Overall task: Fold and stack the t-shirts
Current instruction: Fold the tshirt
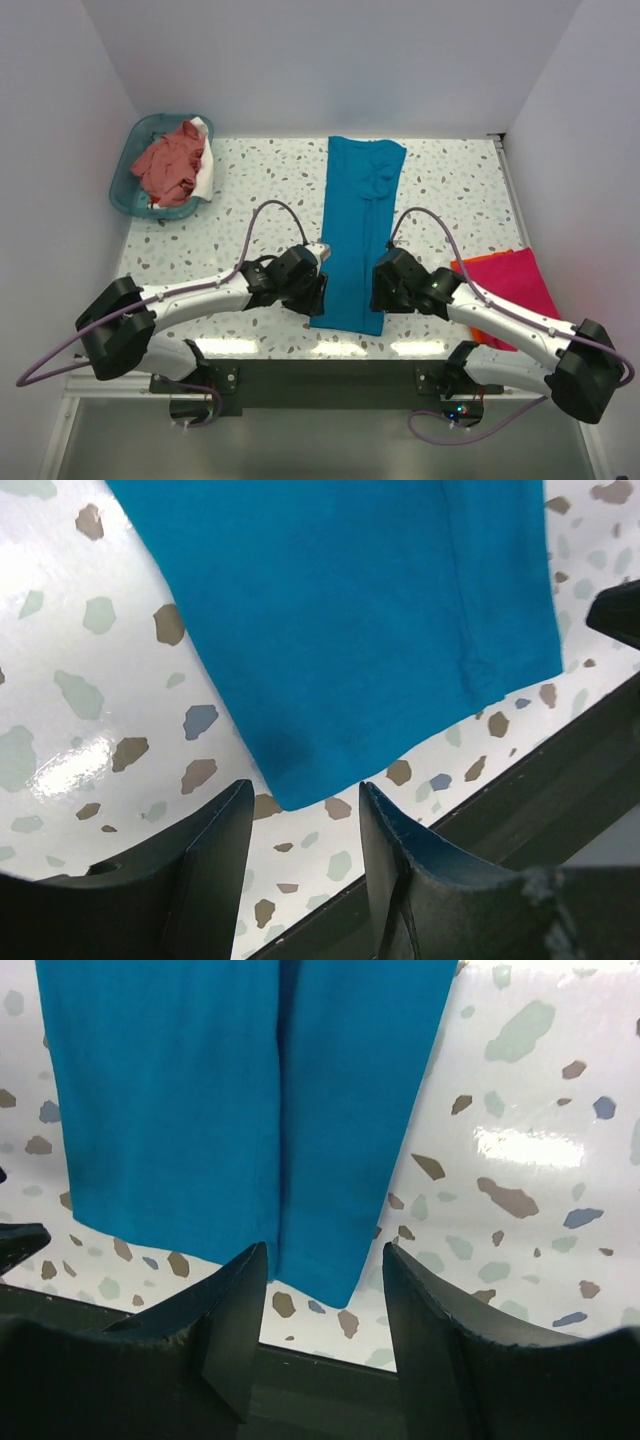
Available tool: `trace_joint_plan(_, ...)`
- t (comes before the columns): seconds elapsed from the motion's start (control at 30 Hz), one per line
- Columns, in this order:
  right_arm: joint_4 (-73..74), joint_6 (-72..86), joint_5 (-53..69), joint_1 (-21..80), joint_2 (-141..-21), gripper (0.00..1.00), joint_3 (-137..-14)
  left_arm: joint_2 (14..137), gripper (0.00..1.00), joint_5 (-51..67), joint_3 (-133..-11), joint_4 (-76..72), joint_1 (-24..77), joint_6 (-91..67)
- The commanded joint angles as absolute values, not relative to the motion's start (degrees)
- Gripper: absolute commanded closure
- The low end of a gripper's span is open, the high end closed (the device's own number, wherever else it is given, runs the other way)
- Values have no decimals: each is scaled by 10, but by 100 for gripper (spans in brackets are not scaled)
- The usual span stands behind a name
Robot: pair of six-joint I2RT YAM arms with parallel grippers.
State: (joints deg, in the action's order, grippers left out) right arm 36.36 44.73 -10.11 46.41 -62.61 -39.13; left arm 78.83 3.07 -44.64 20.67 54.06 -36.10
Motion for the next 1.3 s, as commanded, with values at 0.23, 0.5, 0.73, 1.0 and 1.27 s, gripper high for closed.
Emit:
trace_joint_plan(0.23,331,540,-119,533,-635,47,-332,823,48,12,-433,191,548,-340)
trace_joint_plan(0.5,313,544,-119,541,-652,47,-318,857,50,12,-436,180,555,-340)
trace_joint_plan(0.73,295,547,-107,541,-660,54,-306,873,57,11,-438,175,557,-345)
trace_joint_plan(1.0,280,552,-91,540,-667,79,-289,865,88,8,-432,180,557,-352)
trace_joint_plan(1.27,315,570,-96,540,-618,94,-262,813,100,2,-403,190,557,-383)
